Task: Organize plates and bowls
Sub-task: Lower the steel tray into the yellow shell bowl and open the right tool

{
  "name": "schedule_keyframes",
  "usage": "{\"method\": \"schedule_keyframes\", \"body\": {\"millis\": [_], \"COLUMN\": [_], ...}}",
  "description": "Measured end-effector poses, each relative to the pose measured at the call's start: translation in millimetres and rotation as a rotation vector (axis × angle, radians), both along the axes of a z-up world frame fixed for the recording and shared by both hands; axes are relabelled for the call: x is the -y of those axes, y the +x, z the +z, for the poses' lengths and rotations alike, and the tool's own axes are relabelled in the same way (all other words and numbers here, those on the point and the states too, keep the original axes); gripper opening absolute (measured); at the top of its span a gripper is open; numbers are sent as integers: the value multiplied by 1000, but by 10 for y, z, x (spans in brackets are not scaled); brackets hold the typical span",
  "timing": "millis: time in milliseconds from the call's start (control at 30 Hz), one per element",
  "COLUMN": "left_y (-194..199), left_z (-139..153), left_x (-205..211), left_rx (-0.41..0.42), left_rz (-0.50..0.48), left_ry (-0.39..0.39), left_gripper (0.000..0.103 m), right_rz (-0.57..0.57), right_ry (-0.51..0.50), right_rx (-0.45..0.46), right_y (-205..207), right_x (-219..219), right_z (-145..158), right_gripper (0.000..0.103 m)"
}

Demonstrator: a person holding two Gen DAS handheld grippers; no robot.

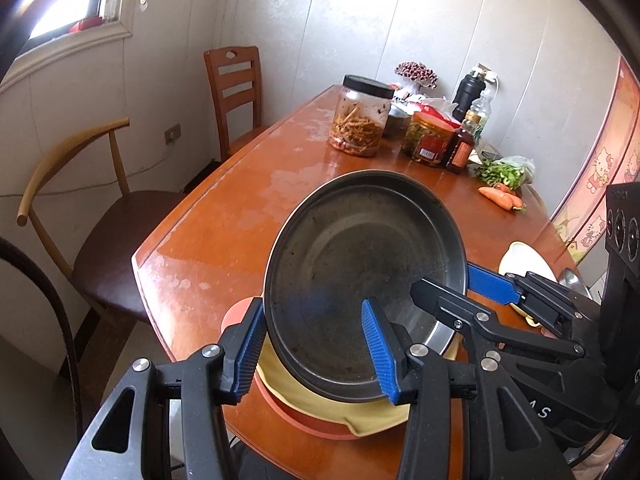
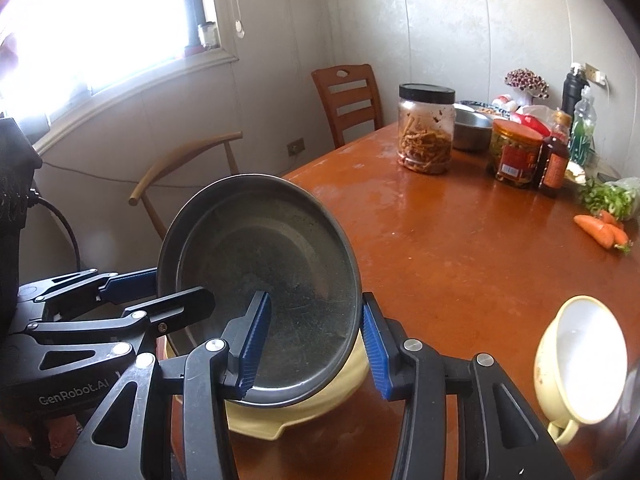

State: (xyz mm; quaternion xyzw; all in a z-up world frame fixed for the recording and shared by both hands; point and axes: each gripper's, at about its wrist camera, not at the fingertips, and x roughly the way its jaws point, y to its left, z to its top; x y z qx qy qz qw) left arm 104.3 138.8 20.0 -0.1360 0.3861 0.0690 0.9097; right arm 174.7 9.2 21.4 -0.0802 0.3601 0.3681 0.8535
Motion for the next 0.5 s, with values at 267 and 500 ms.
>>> {"method": "schedule_keyframes", "body": {"millis": [267, 500], "left_y": [25, 50], "left_z": [-109, -162], "left_x": [-56, -39], "left_rx": [-22, -33], "left_rz": [16, 19], "left_ry": [-11, -2], "left_gripper": [48, 48], "right_rz": [25, 28], "right_ry": [3, 10], "right_rx": [-16, -39], "right_y": [15, 36], "right_x": [-35, -19], "right_z": [-101, -172], "right_gripper": [47, 47]}}
